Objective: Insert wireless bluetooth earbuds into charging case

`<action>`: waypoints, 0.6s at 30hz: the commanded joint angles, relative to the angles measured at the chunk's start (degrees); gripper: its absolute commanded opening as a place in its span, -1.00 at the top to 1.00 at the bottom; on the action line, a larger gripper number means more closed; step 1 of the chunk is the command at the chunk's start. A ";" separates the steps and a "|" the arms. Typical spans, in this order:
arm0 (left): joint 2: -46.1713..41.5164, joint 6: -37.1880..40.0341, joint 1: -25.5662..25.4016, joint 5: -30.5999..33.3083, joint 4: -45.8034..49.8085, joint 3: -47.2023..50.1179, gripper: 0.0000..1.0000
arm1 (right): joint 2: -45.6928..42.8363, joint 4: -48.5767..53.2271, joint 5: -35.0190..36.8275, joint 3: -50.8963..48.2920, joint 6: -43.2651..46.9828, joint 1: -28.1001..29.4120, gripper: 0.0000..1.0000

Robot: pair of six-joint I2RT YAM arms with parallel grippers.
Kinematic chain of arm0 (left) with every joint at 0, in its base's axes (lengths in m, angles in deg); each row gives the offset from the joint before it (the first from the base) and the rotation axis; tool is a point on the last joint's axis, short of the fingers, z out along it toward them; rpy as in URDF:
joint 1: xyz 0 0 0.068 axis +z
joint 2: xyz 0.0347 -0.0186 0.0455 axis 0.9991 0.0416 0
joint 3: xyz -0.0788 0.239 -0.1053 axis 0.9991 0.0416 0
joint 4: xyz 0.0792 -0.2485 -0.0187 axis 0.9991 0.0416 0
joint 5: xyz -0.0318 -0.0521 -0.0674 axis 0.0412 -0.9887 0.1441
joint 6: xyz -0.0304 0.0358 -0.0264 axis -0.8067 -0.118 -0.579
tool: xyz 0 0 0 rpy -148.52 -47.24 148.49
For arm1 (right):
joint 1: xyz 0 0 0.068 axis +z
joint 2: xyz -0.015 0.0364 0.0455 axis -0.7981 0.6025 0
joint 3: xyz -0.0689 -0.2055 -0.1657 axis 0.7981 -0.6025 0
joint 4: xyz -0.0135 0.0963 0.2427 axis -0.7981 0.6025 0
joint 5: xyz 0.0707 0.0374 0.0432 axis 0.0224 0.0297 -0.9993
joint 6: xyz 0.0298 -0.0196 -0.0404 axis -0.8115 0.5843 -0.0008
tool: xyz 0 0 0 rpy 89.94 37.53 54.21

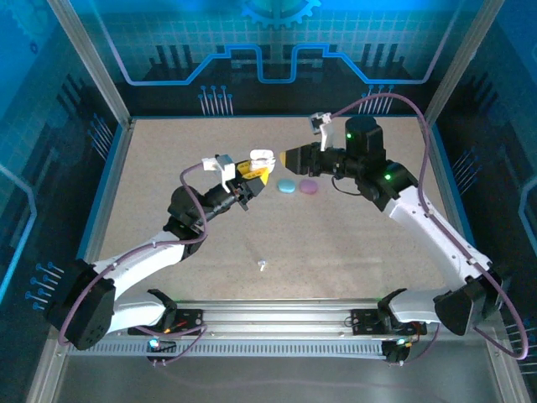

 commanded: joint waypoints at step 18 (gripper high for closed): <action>0.82 -0.98 -0.34 -2.56 -6.03 0.80 0.60 | 4.48 2.84 -3.62 5.80 1.55 2.03 0.15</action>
